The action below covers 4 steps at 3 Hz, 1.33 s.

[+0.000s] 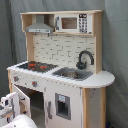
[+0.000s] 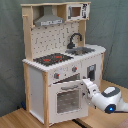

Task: Play with the kitchen

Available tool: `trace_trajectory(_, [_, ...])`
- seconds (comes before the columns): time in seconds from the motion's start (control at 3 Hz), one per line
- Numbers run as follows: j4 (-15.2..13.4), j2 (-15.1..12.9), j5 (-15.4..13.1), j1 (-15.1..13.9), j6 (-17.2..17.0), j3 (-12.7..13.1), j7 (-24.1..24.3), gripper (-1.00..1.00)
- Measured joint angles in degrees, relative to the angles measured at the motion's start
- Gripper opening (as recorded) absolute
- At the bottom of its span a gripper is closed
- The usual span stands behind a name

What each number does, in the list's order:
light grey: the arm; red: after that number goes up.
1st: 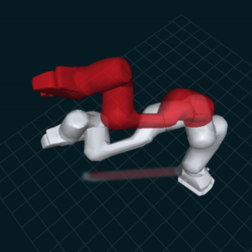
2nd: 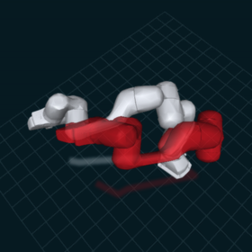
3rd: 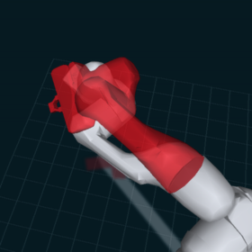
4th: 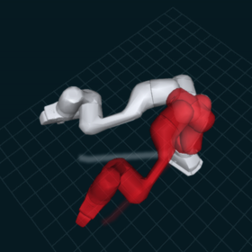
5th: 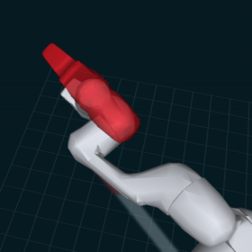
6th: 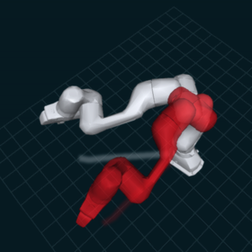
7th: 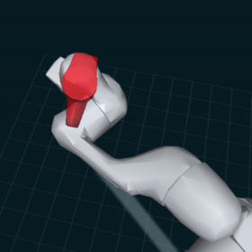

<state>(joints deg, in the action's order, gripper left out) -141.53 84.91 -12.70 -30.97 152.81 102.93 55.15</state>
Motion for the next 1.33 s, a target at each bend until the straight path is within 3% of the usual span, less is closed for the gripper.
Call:
trace_trajectory(0.33, [1.34,0.0,0.04,-4.18,3.64,-1.08,0.27,1.0])
trace_trajectory(1.0, [5.86,0.0,0.04,-14.47,5.8,-1.47,1.62,1.0])
trace_trajectory(1.33, [6.75,0.0,-0.03,-9.29,2.97,-3.24,2.26,1.0])
